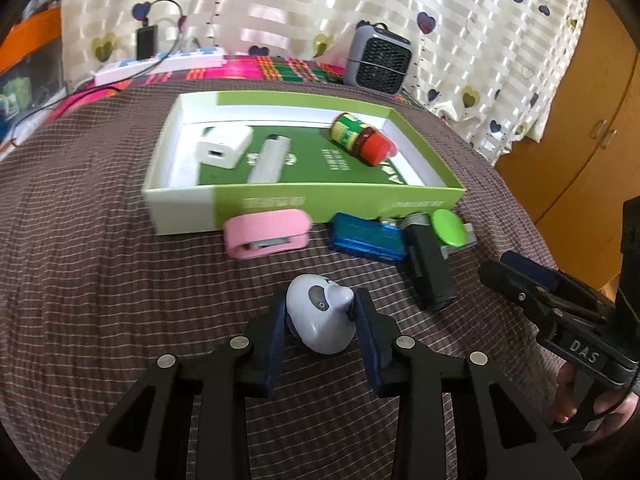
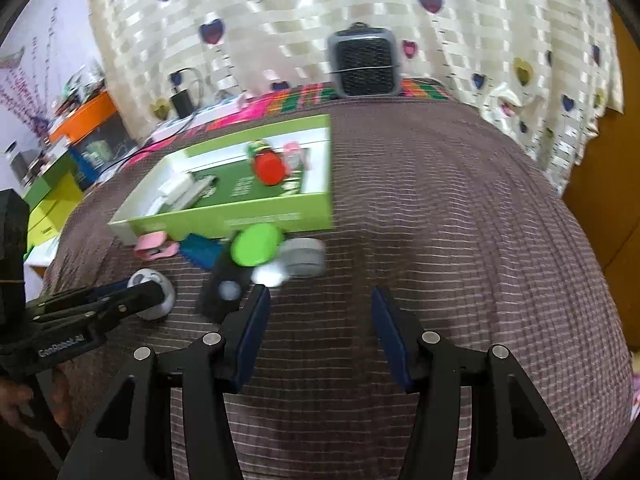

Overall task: Organize rigid objects
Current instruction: 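Grasp the black case with the right gripper while the left gripper holds the white gadget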

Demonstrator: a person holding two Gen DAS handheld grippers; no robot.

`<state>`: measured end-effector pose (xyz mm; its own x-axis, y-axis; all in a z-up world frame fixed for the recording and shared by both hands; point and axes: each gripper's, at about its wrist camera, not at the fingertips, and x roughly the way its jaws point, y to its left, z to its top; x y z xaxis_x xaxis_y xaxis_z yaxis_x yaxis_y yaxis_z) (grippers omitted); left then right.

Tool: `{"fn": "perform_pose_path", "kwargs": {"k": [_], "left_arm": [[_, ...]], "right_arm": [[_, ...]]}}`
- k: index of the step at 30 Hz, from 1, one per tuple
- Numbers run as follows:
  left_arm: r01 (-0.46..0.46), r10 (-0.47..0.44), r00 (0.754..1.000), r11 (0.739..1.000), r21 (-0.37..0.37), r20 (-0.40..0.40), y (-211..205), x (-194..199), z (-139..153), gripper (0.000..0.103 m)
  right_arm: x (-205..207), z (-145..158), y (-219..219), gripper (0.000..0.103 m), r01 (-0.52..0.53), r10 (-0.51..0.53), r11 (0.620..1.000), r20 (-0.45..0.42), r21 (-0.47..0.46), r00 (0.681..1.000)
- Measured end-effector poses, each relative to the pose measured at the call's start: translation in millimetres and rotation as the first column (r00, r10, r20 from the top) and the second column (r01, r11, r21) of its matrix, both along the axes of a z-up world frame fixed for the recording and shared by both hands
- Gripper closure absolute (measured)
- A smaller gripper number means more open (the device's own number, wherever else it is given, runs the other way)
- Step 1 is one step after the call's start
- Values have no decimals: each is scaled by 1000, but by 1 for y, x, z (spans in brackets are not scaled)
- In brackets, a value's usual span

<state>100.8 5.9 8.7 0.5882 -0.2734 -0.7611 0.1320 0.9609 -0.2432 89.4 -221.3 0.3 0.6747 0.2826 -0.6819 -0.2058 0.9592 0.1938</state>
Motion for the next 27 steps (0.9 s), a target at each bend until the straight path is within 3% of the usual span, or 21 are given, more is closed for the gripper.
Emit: {"fn": "perform_pose_path", "kwargs": {"k": [10, 25, 27], "left_arm": [[-60, 60, 998, 998, -15, 1, 34, -6, -2, 71], [-49, 50, 999, 998, -42, 14, 42, -4, -5, 71], [-49, 49, 999, 998, -43, 16, 42, -3, -5, 71]], "right_arm": [[6, 0, 56, 49, -126, 126, 992, -7, -6, 992], [25, -11, 76, 50, -85, 83, 993, -32, -80, 996], [25, -11, 76, 58, -84, 82, 993, -28, -86, 996]]}}
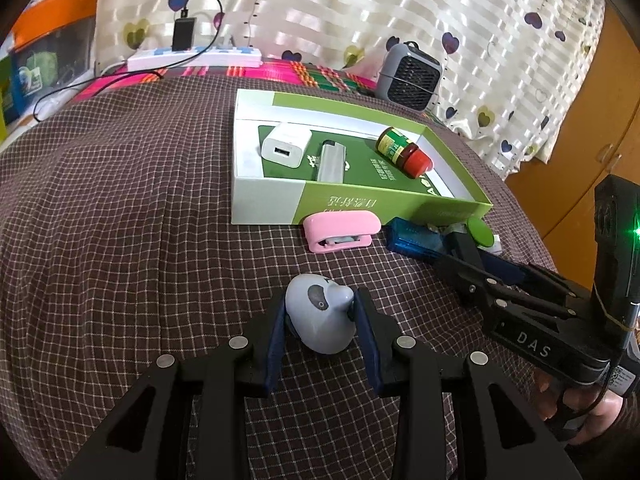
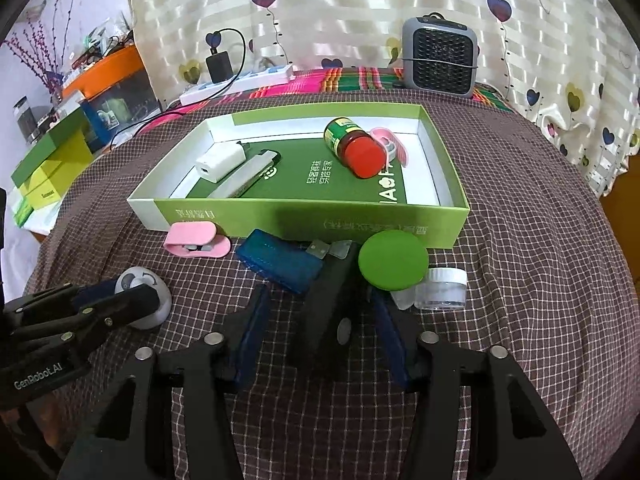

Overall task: Organize rigid objects
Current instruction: 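Grasp the black case with the right gripper while the left gripper holds the white gadget, then carry the white gadget with the left gripper while the right gripper carries the black case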

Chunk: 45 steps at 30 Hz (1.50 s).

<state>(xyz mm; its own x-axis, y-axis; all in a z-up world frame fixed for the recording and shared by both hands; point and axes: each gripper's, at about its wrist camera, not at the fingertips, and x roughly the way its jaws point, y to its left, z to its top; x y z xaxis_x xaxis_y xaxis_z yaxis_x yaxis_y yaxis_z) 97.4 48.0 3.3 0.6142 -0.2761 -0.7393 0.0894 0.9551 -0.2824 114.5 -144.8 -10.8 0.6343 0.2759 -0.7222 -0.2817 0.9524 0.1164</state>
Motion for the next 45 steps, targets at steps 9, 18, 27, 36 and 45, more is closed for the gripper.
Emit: {"fn": "perform_pose_path", "kwargs": {"k": [9, 18, 27, 36, 45], "left_arm": [[0, 0, 1000, 1000, -1, 2, 0, 0, 0, 71], [-1, 1, 1000, 1000, 1, 2, 0, 0, 0, 71], [-2, 2, 1000, 1000, 1, 1, 1, 0, 0, 71], [-8, 8, 1000, 1000, 5, 4, 0, -4, 1, 71], [-9, 9, 1000, 1000, 18, 8, -1, -7, 1, 71]], "right_arm": [[0, 0, -4, 71, 20, -20, 1000, -2, 4, 1000], [-5, 1, -6, 75, 11, -11, 1000, 5, 13, 1000], [-17, 0, -9, 75, -24, 24, 999, -9, 38, 1000], [-27, 0, -11, 75, -51, 52, 998, -18, 42, 998], [-29, 0, -11, 75, -53, 54, 998, -17, 43, 998]]}}
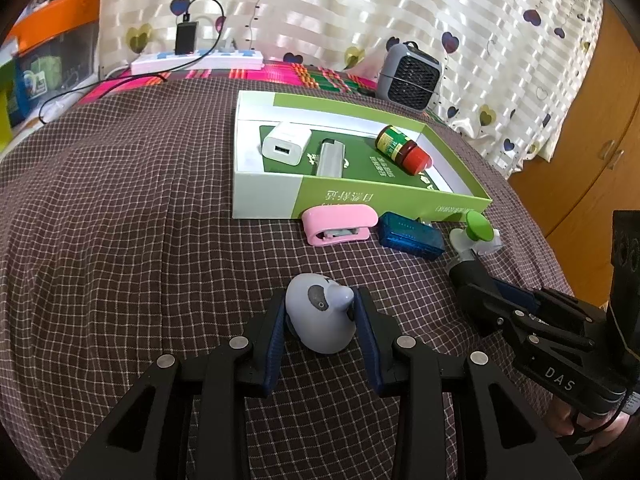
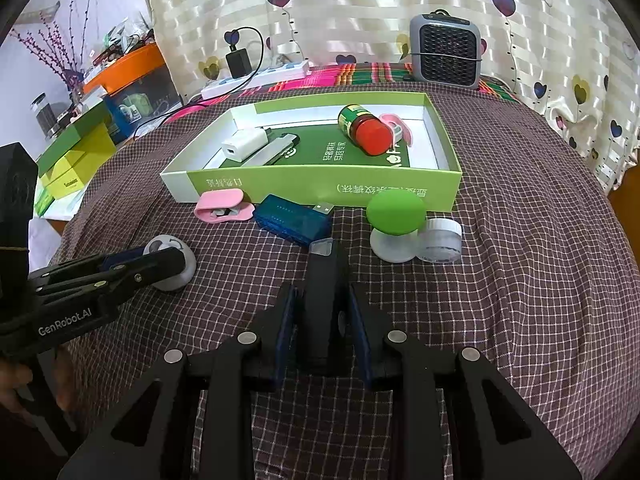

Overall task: Organize rigid objects
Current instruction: 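Carry the white gadget with the left gripper while the right gripper carries the black case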

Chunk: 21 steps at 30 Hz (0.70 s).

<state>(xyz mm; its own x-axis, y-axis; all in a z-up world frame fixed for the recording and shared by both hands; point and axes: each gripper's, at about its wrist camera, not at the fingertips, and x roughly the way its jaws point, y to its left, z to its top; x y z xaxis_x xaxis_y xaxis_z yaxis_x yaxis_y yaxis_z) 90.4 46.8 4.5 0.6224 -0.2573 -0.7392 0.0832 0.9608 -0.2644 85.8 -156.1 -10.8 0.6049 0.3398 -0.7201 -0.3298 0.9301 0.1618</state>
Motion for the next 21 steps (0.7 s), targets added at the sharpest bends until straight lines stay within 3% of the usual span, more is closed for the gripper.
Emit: {"fn": "perform_pose_path", "kwargs": {"k": [21], "left_arm": [[-6, 6, 1000, 1000, 27, 13, -2, -9, 7, 72]], "right_arm": [[-7, 9, 1, 75, -22, 22, 1000, 25, 19, 999]]}}
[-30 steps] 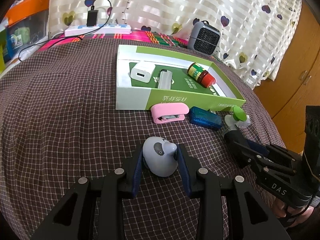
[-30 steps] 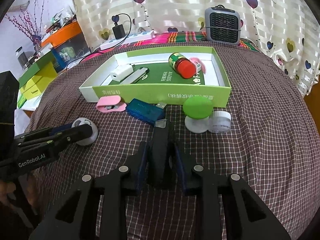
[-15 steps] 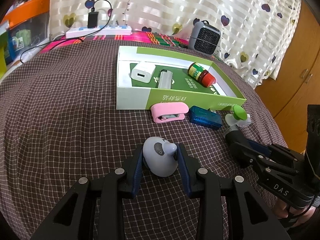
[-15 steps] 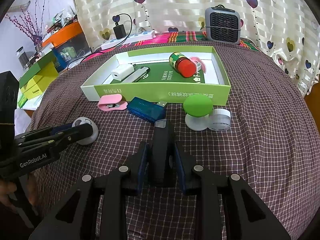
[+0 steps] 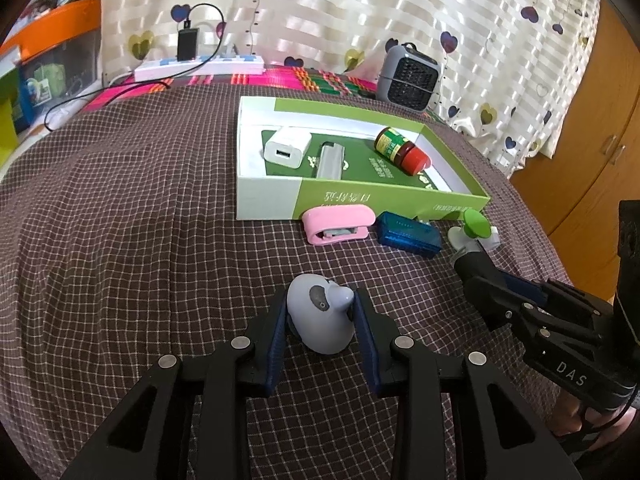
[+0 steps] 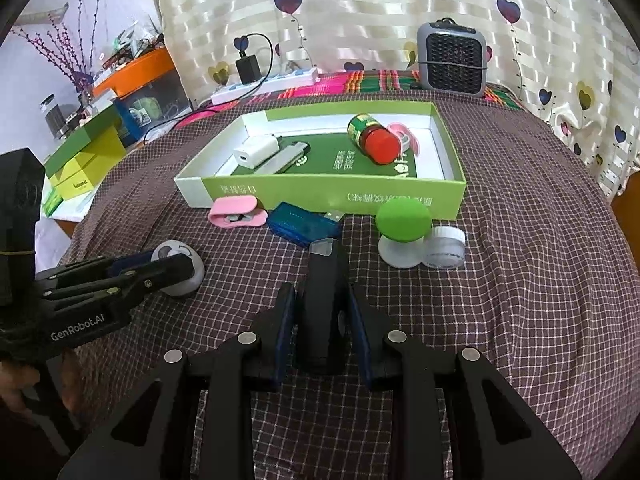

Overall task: Organize rigid objects
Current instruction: 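Carry the white gadget with the left gripper while the right gripper carries the black case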

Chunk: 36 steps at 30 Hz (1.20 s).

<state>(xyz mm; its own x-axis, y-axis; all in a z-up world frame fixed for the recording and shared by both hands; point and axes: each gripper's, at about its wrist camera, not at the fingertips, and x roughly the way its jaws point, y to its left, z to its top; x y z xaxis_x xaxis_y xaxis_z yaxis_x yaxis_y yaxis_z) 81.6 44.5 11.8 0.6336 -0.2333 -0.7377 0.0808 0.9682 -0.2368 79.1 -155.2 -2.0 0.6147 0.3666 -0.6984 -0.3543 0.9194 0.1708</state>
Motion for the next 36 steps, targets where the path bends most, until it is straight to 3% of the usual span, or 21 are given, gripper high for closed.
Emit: {"fn": "perform_pose_path", "kwargs": {"k": [16, 36], "left_arm": [[4, -3, 999, 1000, -14, 47, 3, 2, 25, 72], [-4, 5, 997, 1000, -24, 74, 16, 46, 48, 72]], "right_arm": [[0, 17, -2, 75, -3, 3, 1000, 46, 1, 999], [32, 49, -1, 75, -11, 8, 999, 77, 31, 997]]}}
